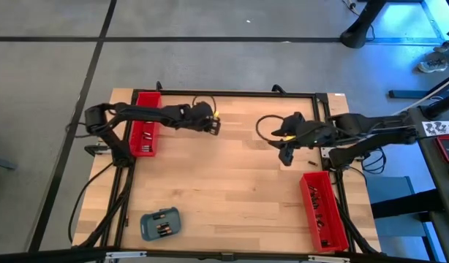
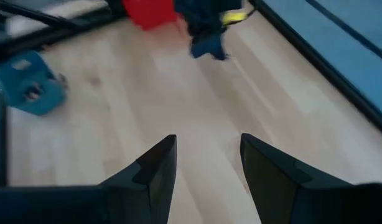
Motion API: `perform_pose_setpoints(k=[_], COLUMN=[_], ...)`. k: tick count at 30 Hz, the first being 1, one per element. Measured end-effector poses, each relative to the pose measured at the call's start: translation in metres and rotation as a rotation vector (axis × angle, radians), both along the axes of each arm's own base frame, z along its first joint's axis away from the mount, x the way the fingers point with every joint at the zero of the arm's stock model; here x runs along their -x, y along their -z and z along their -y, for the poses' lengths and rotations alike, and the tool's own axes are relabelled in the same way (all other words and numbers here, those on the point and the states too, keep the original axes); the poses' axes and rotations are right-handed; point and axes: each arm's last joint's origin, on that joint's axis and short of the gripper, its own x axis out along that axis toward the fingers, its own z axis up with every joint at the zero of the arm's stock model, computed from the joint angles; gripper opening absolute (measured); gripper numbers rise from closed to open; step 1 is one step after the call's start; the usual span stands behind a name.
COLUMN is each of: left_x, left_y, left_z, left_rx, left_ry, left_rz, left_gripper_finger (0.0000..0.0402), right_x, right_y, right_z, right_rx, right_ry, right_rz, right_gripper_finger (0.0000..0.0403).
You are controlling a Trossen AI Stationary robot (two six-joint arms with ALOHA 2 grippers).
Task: Sort batteries
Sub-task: Put the small black battery into the bottom red bin
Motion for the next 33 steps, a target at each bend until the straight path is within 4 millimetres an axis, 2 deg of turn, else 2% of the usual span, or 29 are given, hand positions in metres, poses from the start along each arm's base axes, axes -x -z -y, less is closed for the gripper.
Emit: perform_pose_setpoints(k=[3, 6, 10, 13, 18, 23, 27, 33], left_x=[-0.011, -0.023, -0.035, -0.038, -0.039, -0.039, -0.040, -0.041], left_y=[-0.025, -0.052, -0.085, -0.103, -0.120, -0.126, -0.127, -0.126], left_z=[0.007, 0.014, 0.024, 0.033, 0.045, 0.060, 0.069, 0.081], left_rx=[-0.015, -0.063, -0.153, -0.180, -0.251, -0.297, -0.277, -0.254], left_ry=[0.106, 0.220, 0.364, 0.417, 0.481, 0.602, 0.645, 0.678], left_rz=[0.220, 0.462, 0.789, 0.972, 1.144, 1.194, 1.204, 1.208], left_gripper_finger=[0.0014, 0.0016, 0.0014, 0.0014, 0.0017, 0.0014, 0.0017, 0.0015], right_x=[0.004, 0.000, -0.015, -0.027, -0.043, -0.052, -0.048, -0.035], right_y=[0.013, 0.034, 0.060, 0.069, 0.068, 0.063, 0.051, 0.022], right_z=[0.000, -0.001, -0.006, -0.009, -0.009, 0.001, 0.008, 0.017], right_rx=[-0.039, -0.099, -0.186, -0.226, -0.201, -0.187, -0.173, -0.090], right_ry=[-0.013, -0.002, -0.028, -0.062, -0.023, 0.056, 0.040, 0.022], right_rz=[0.063, 0.146, 0.280, 0.373, 0.473, 0.584, 0.643, 0.729], right_gripper_finger=[0.0179, 0.0179, 0.0179, 0.0179, 0.0179, 0.0179, 0.0179, 0.0179])
